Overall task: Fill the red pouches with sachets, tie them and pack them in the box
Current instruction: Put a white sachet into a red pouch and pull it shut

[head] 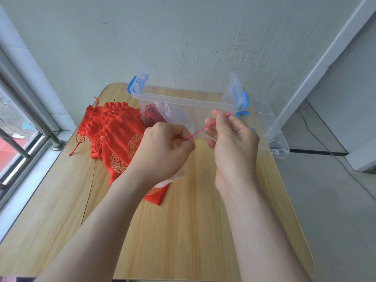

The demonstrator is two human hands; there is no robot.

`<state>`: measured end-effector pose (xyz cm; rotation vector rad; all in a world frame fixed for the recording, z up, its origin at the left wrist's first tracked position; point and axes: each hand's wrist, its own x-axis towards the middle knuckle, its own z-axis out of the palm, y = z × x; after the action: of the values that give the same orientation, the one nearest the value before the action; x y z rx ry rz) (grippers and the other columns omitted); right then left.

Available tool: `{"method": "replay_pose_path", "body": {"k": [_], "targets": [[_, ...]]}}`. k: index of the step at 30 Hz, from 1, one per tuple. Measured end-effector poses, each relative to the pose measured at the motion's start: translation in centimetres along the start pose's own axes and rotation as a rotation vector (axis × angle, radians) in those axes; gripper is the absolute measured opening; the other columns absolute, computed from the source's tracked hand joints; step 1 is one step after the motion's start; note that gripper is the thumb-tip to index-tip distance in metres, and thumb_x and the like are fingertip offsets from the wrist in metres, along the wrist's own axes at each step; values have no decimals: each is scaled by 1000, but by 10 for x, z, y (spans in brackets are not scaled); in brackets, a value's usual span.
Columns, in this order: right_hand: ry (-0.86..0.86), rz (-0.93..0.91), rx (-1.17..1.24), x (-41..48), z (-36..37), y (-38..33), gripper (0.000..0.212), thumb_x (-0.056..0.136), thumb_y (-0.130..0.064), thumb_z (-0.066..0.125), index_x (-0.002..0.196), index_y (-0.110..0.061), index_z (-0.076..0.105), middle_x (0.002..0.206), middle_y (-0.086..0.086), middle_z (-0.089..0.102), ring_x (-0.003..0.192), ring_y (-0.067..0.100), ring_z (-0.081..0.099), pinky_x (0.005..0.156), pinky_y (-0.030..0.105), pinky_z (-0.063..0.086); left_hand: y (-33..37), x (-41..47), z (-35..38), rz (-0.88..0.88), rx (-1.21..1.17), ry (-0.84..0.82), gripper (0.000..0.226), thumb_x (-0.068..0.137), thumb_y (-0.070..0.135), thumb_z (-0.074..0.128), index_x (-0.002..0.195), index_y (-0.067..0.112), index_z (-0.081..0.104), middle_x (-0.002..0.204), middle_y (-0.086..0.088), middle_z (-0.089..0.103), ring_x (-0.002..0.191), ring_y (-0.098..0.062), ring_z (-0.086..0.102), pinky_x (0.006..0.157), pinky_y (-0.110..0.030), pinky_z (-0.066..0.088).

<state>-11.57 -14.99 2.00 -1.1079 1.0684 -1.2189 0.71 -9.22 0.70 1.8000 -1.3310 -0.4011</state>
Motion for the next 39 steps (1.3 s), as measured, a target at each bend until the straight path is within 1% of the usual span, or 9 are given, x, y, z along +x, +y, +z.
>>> {"method": "replay_pose_path", "body": {"k": [4,11,17,21,27,30,32,35,39], "targets": [[-18,-6,5,-1,0,-1,21,110,-23,59,108,-21,80,90,-6,79,78,5,68,75,21,53,2,-2,0,-12,-48,1,39,77,-10,46,67,22,66,86,10,80,86,0,75,79,-24,60],[-65,67,146,0,-3,-14,22,115,-21,46,112,-17,67,92,5,82,62,17,74,53,25,53,5,-2,-6,56,-53,-58,29,76,-6,52,78,21,65,74,10,74,71,-11,67,60,-18,46],[22,72,220,0,-7,-15,24,116,-21,44,112,-16,67,85,6,74,68,20,77,56,26,57,7,-5,-7,96,-9,-117,16,77,11,73,81,26,70,82,15,76,81,-4,71,72,-18,53],[58,60,217,2,-6,-11,25,116,-18,44,111,-13,68,87,8,71,66,18,74,61,26,58,4,-4,-6,99,47,-125,24,79,31,88,75,27,65,71,19,68,67,-4,62,63,-14,43],[11,39,122,6,-6,-8,22,113,-15,51,108,-14,73,81,0,75,67,12,63,64,25,54,4,-4,-2,88,55,-141,47,96,33,70,65,12,42,56,8,37,56,-14,35,54,-20,31],[-29,59,101,7,-10,-11,17,109,-10,57,113,-11,73,80,2,78,67,13,62,60,24,52,0,-3,-4,69,-29,-211,51,108,45,56,68,13,54,57,3,54,55,-13,51,60,-31,46],[-53,76,106,7,-11,-13,15,108,-8,58,114,-10,72,83,6,80,67,15,64,60,25,52,0,-2,-6,56,-99,-231,34,109,43,56,86,22,68,68,-7,67,64,-17,66,67,-35,54],[-79,85,117,6,-10,-13,14,108,-11,61,116,-8,71,89,9,81,67,16,66,62,27,55,3,-1,-8,-23,-232,-248,17,108,25,59,98,22,73,76,-8,72,75,-16,69,75,-31,51],[-89,84,84,7,-9,-11,12,106,-11,64,112,-11,74,91,5,81,70,16,67,67,28,56,5,-1,-12,-102,-396,-267,24,95,-3,57,94,11,77,87,-8,78,98,-22,73,99,-40,52]]}}
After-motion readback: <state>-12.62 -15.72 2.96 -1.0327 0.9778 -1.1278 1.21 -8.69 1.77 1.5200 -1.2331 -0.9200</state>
